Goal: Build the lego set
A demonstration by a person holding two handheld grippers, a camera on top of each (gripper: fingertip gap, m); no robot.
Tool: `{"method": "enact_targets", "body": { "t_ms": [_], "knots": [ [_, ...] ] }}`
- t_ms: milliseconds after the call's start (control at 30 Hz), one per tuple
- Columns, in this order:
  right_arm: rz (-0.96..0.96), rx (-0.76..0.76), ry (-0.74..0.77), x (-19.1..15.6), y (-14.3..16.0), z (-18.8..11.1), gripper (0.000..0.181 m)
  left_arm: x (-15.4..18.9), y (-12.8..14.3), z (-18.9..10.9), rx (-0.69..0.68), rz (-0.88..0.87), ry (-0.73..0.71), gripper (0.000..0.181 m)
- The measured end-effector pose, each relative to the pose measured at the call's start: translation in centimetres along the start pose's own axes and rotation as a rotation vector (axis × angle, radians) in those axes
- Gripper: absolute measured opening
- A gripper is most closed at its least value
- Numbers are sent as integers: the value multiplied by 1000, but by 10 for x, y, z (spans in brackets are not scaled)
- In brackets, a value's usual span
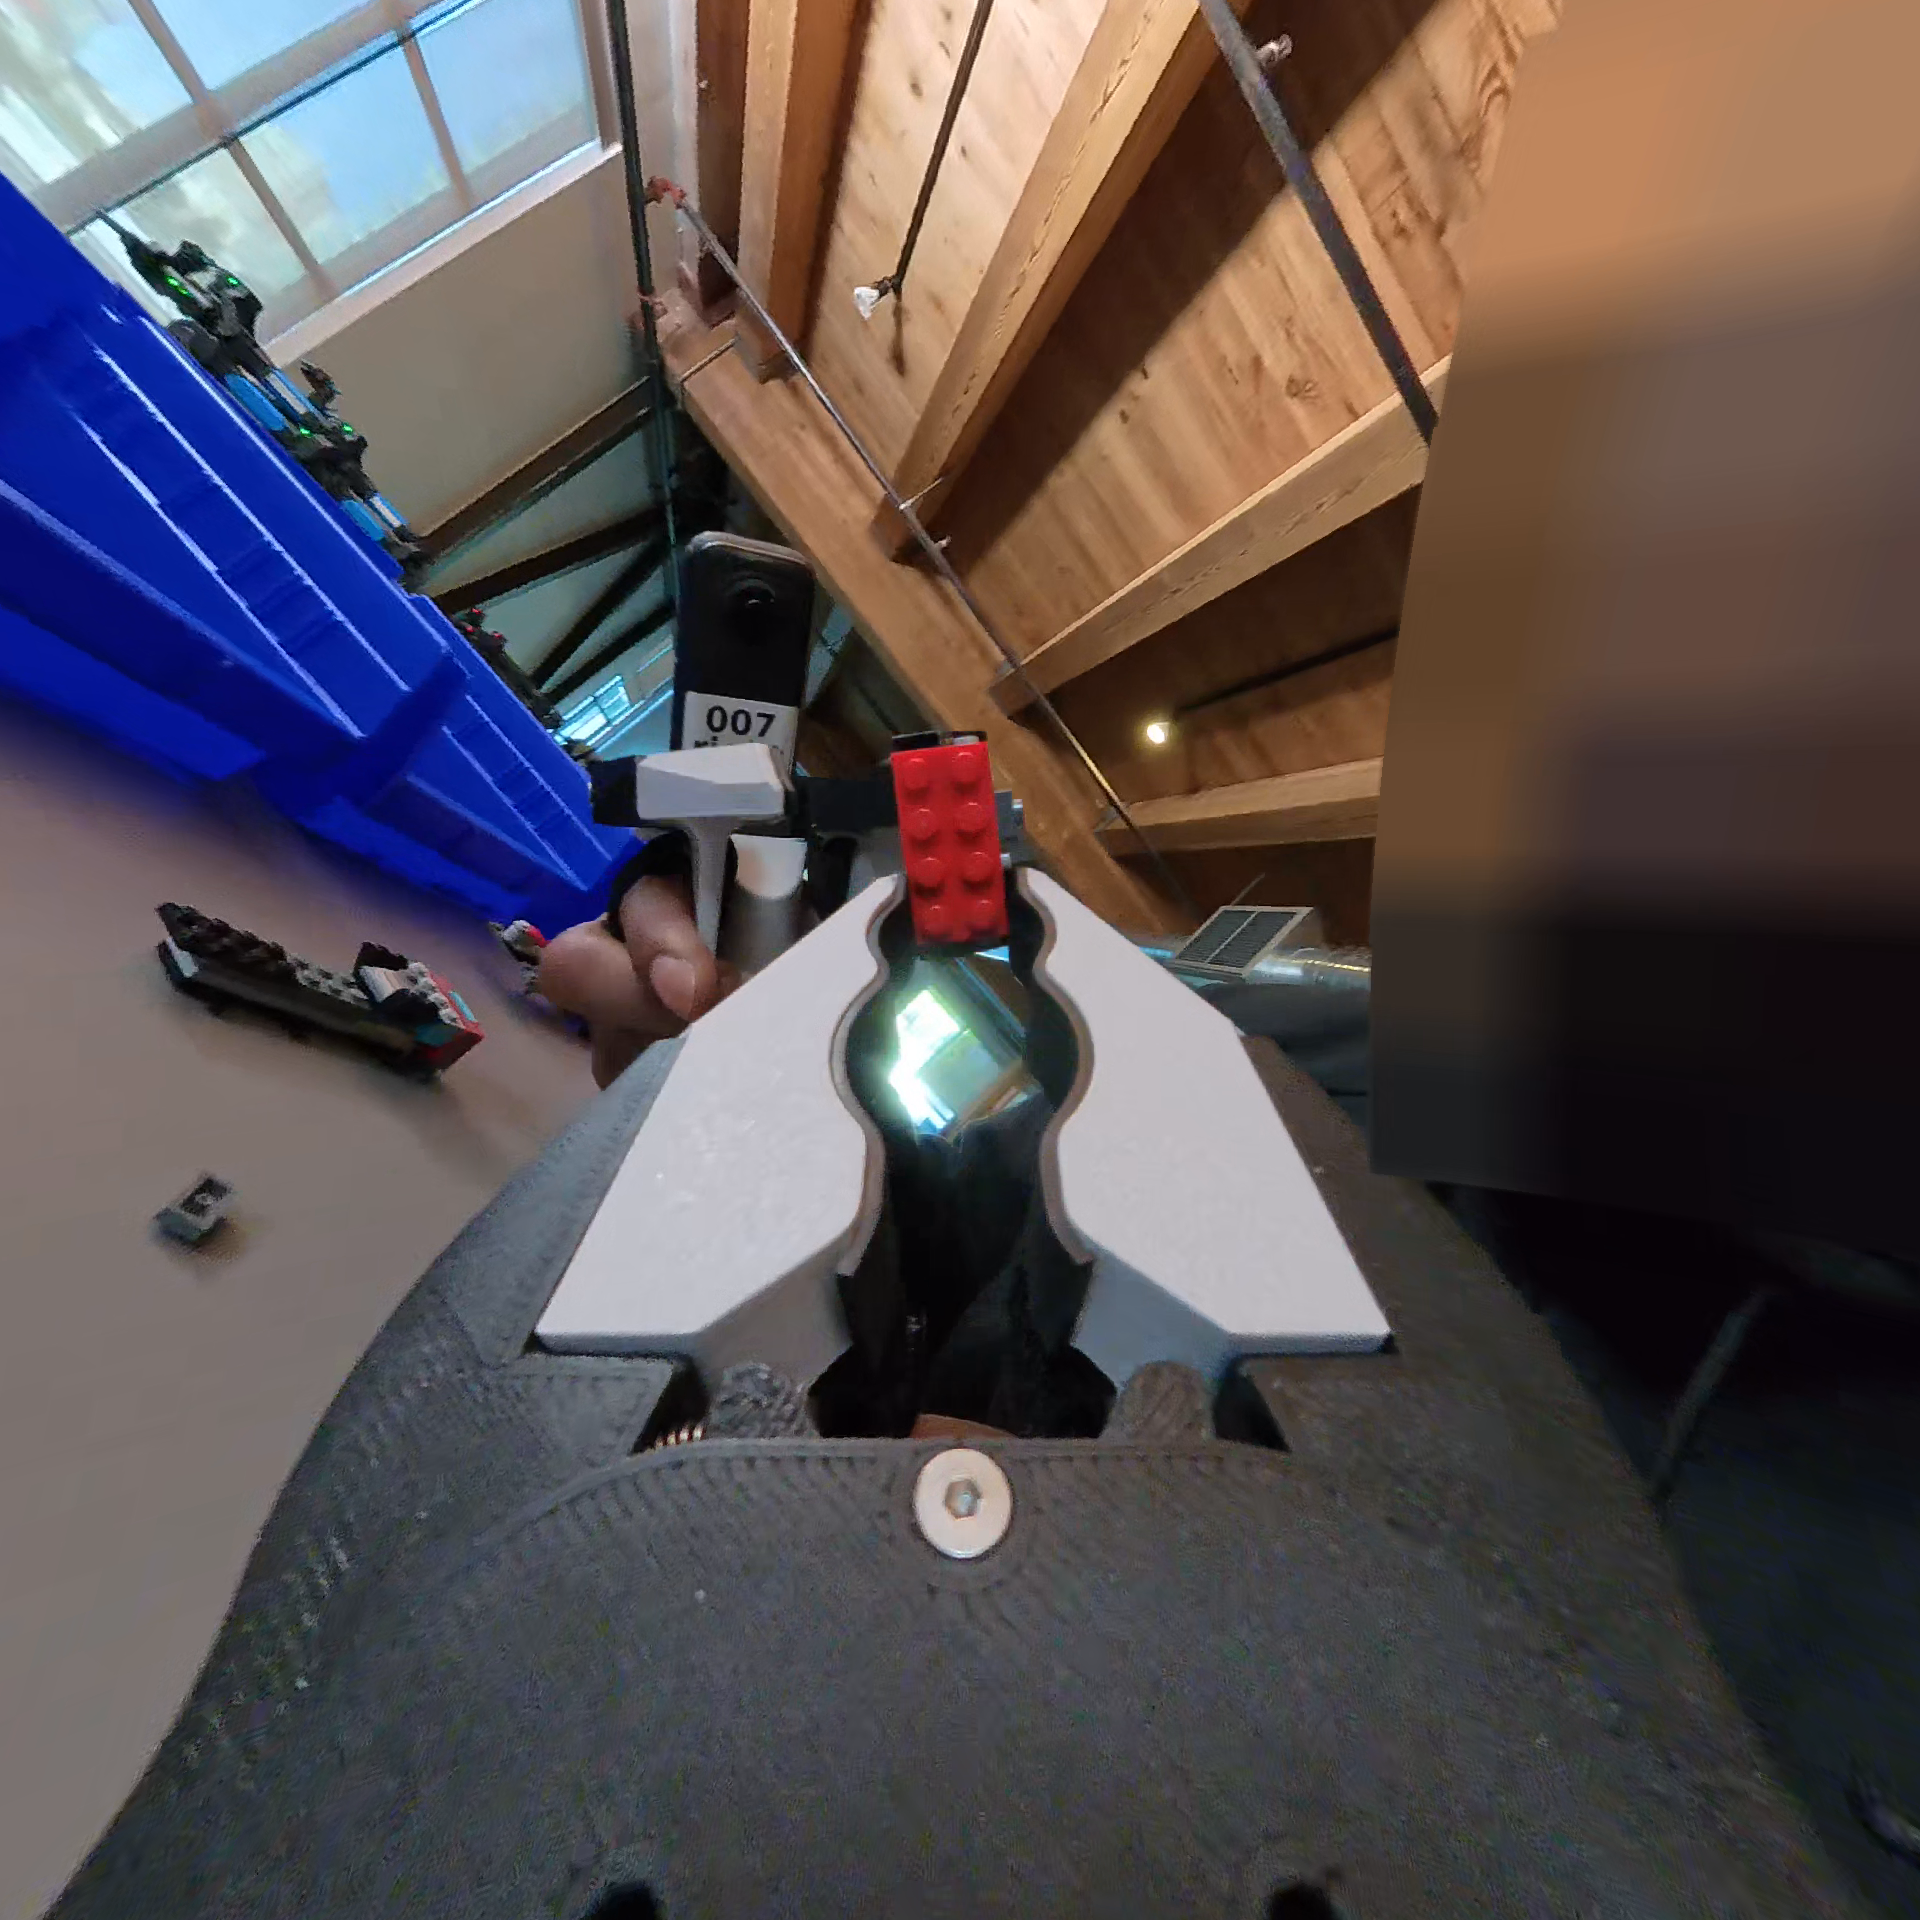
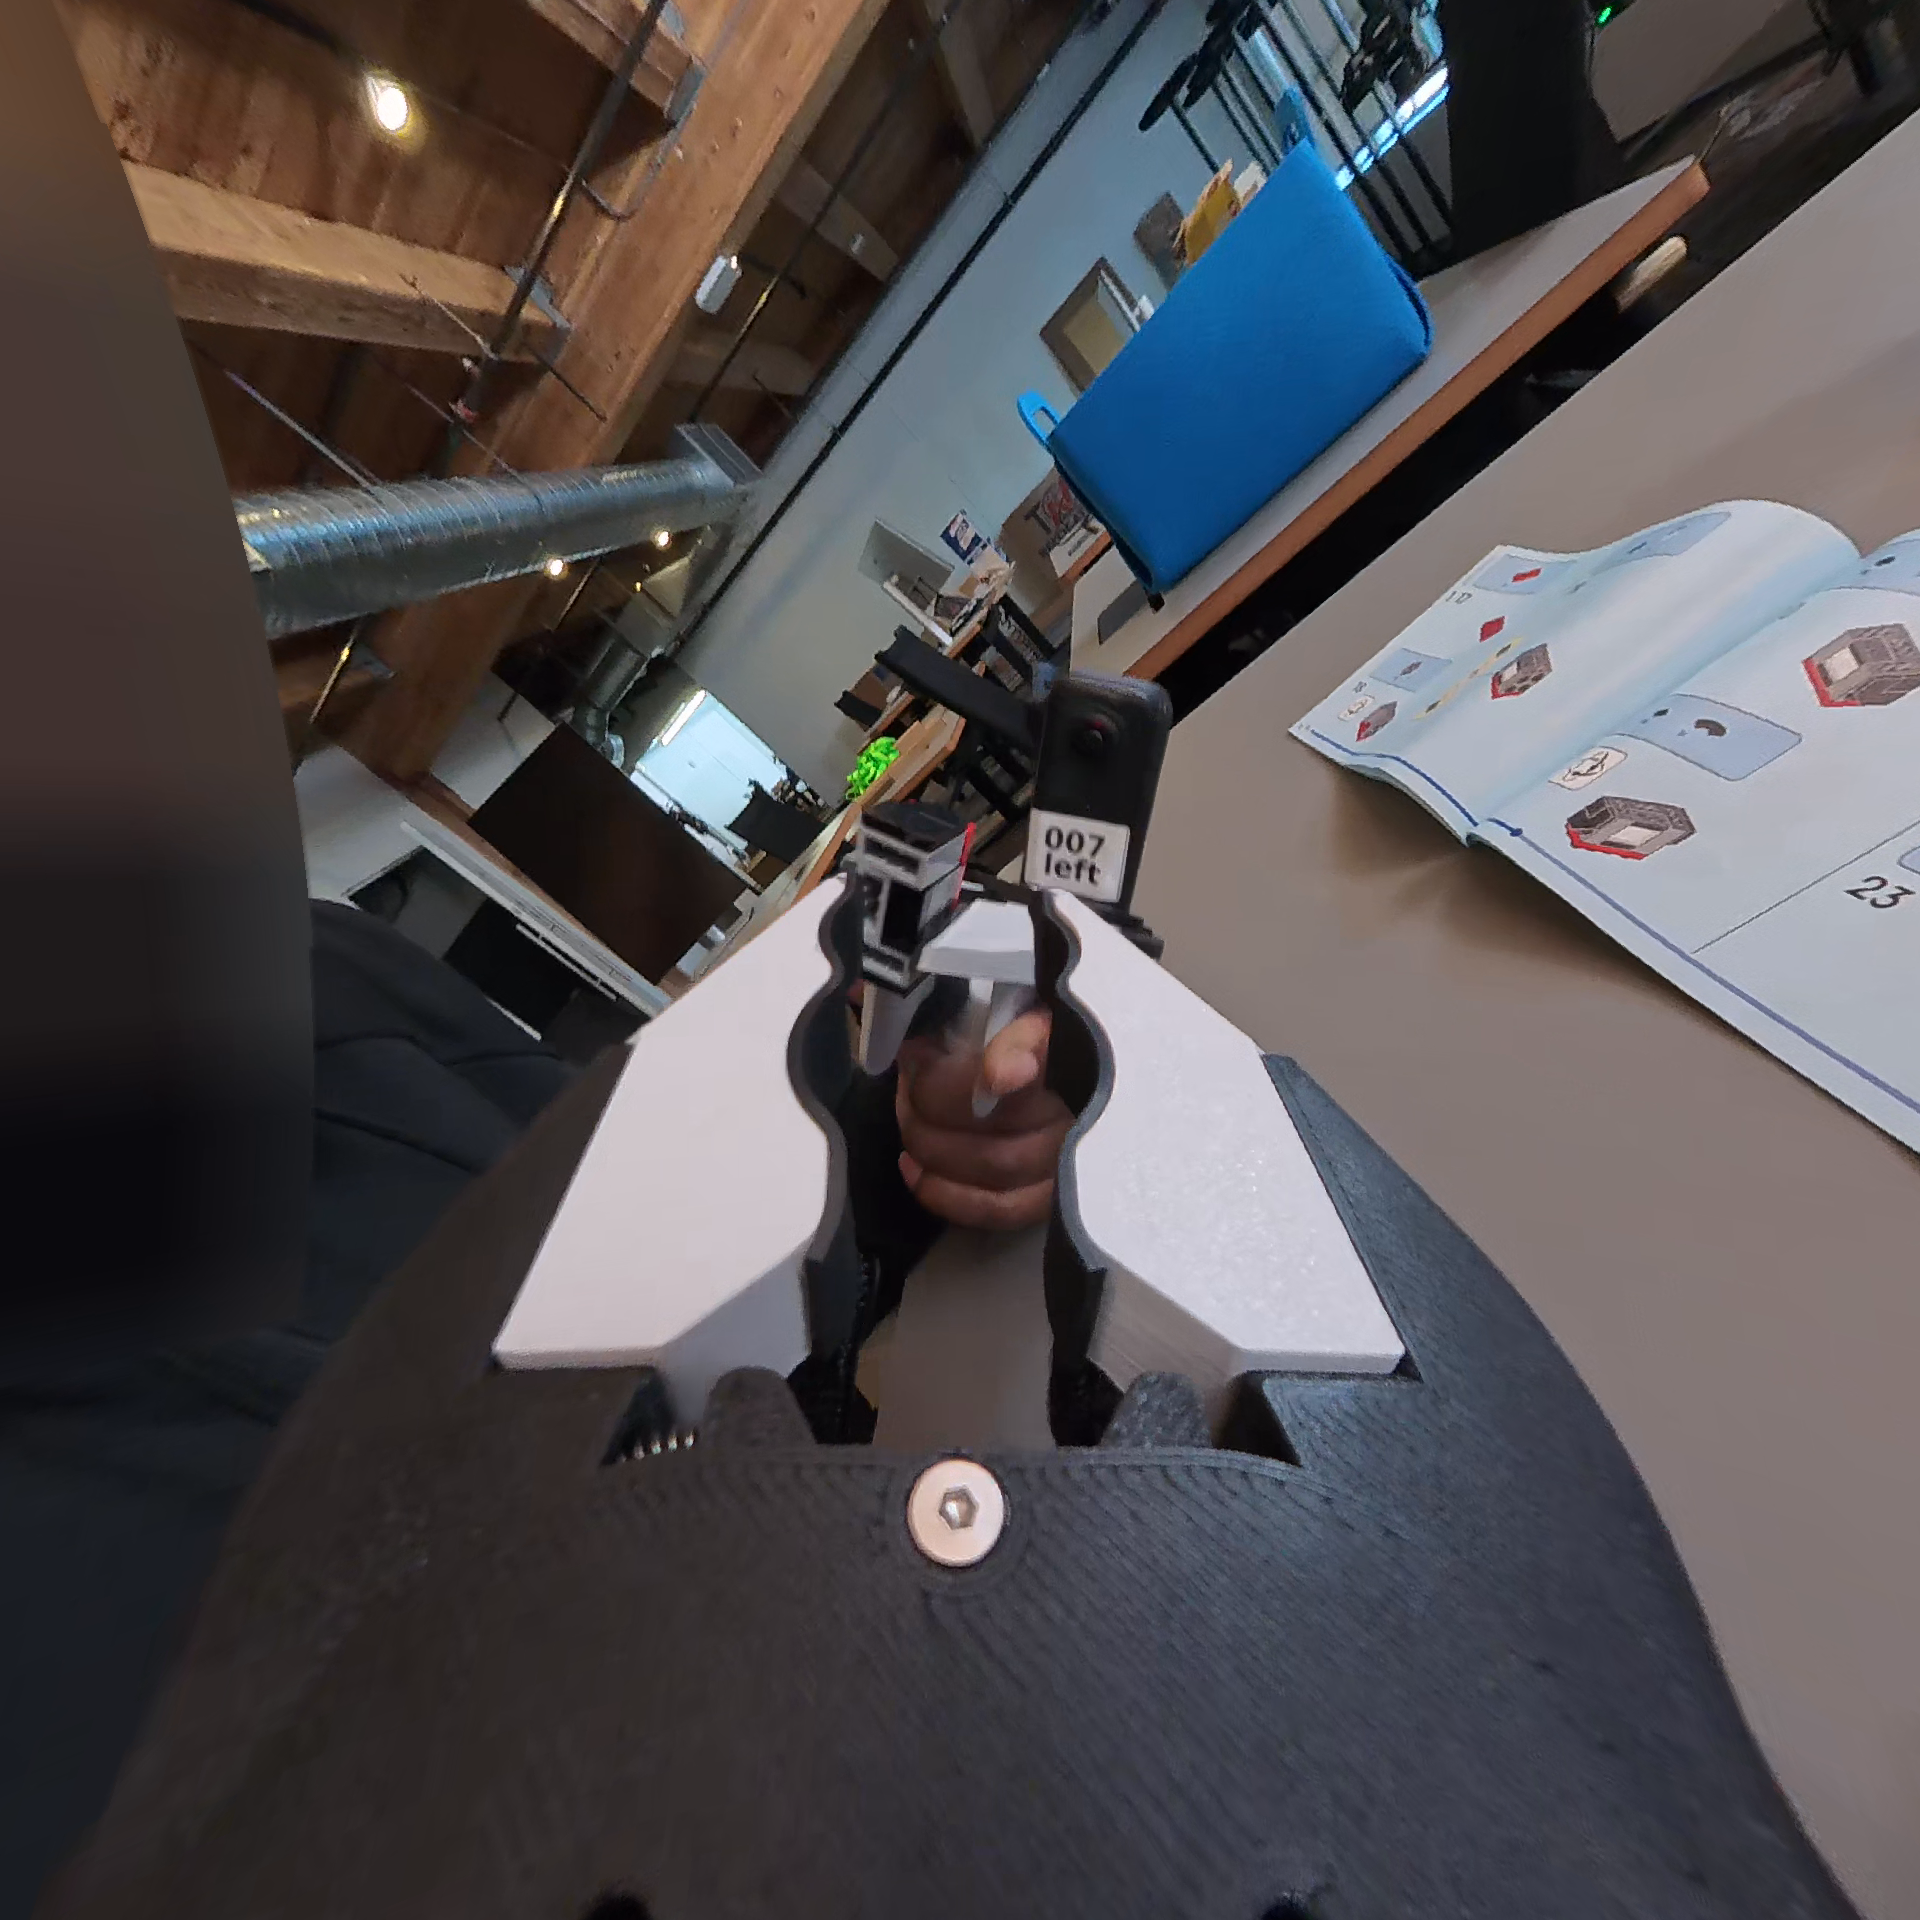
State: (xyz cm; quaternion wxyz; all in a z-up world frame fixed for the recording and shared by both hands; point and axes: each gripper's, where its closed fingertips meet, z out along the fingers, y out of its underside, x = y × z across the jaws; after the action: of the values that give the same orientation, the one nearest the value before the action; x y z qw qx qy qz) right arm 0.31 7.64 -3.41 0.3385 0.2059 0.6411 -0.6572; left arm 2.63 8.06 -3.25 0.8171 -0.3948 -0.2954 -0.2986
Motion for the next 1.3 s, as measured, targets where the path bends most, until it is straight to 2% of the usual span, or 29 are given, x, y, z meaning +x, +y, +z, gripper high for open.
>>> {"method": "enact_targets", "body": {
  "t_ms": [333, 700, 1300],
  "knots": [
    [40, 43, -41, -9, -6, 1, 32, 3, 7, 10, -8, -53, 49, 16],
    [27, 26, -68, -14, -3, 2, 25, -3, 12, 11, -51, 13, -31, 17],
    [-8, 21, -93, -19, -1, 3, 20, 2, 14, 11, -62, 15, -14, 17]
  ]
}}
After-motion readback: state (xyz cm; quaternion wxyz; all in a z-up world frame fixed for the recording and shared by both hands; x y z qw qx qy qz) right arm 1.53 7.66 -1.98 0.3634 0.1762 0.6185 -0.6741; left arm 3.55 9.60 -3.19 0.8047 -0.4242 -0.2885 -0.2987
